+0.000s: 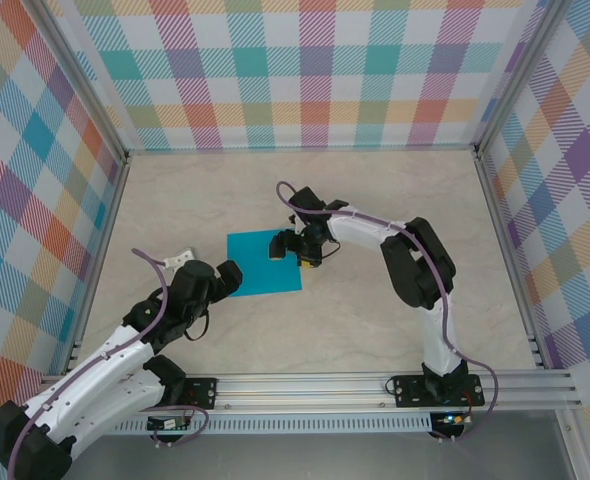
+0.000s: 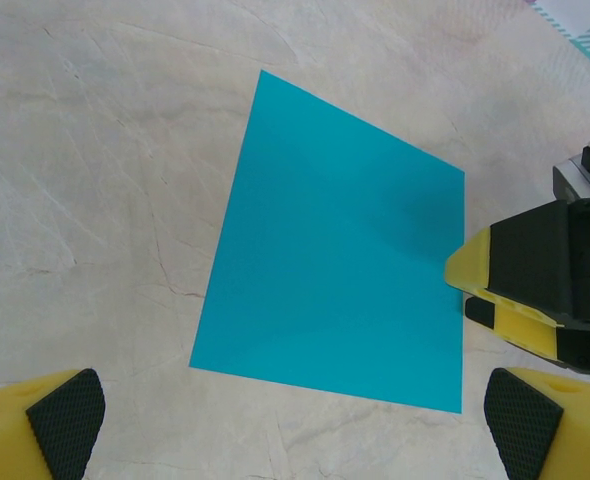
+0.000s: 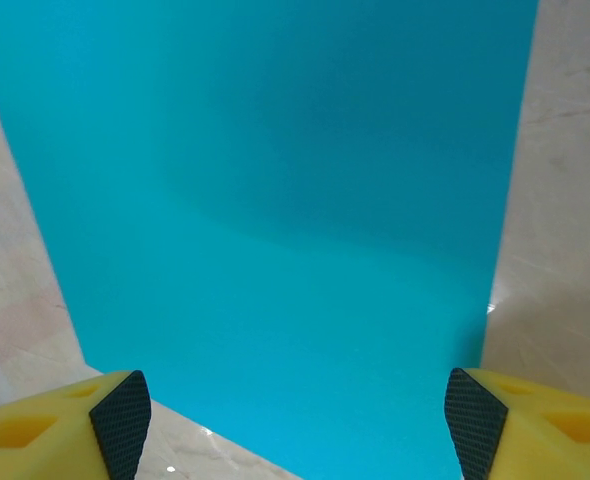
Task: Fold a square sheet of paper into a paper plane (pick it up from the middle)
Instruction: Move the square sheet of paper to the center of the table.
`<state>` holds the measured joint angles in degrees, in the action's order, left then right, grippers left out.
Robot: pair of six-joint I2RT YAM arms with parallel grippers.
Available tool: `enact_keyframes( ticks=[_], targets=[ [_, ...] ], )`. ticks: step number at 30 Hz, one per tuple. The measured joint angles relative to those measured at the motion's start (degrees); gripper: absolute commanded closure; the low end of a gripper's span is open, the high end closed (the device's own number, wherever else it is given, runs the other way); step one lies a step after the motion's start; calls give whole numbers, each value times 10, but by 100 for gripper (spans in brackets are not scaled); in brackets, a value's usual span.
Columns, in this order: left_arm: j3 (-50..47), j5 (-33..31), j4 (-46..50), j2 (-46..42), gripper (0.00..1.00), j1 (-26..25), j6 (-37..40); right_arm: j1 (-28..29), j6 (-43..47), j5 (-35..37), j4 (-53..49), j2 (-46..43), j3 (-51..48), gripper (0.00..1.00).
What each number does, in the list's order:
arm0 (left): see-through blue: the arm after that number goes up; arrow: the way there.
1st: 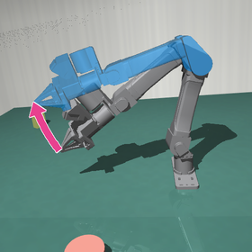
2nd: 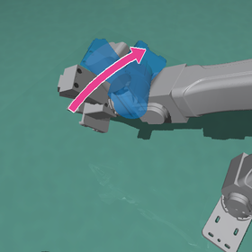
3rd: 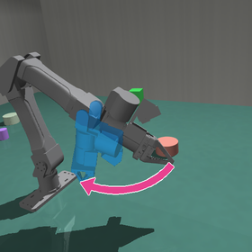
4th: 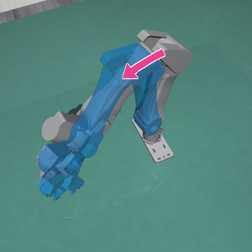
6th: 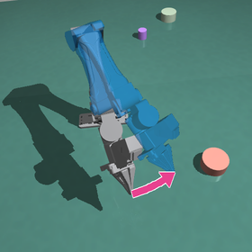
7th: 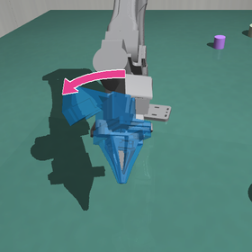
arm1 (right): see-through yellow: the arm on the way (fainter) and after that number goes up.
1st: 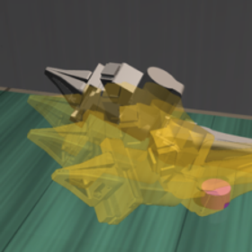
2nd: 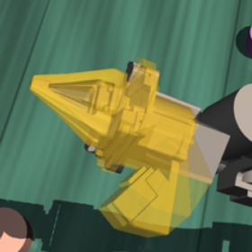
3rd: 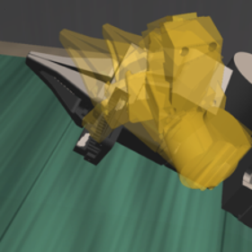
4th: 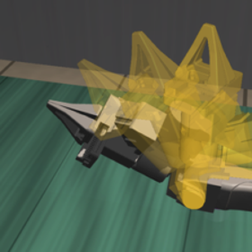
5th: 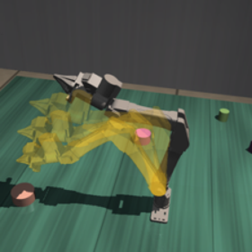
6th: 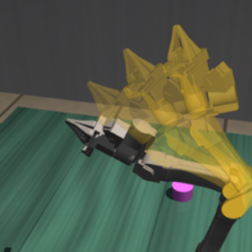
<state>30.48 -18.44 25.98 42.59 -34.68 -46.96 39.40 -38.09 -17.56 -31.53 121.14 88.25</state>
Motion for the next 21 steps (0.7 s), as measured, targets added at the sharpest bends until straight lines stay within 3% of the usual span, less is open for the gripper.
enact_keyframes(
  ticks=[12,21],
  targets=[
    [0,30,-10,43,0,0,9,2,25,34,-23,-7,-4,21],
    [0,41,-10,50,0,0,19,3,25,7,-29,-2,52,22]
  ],
)
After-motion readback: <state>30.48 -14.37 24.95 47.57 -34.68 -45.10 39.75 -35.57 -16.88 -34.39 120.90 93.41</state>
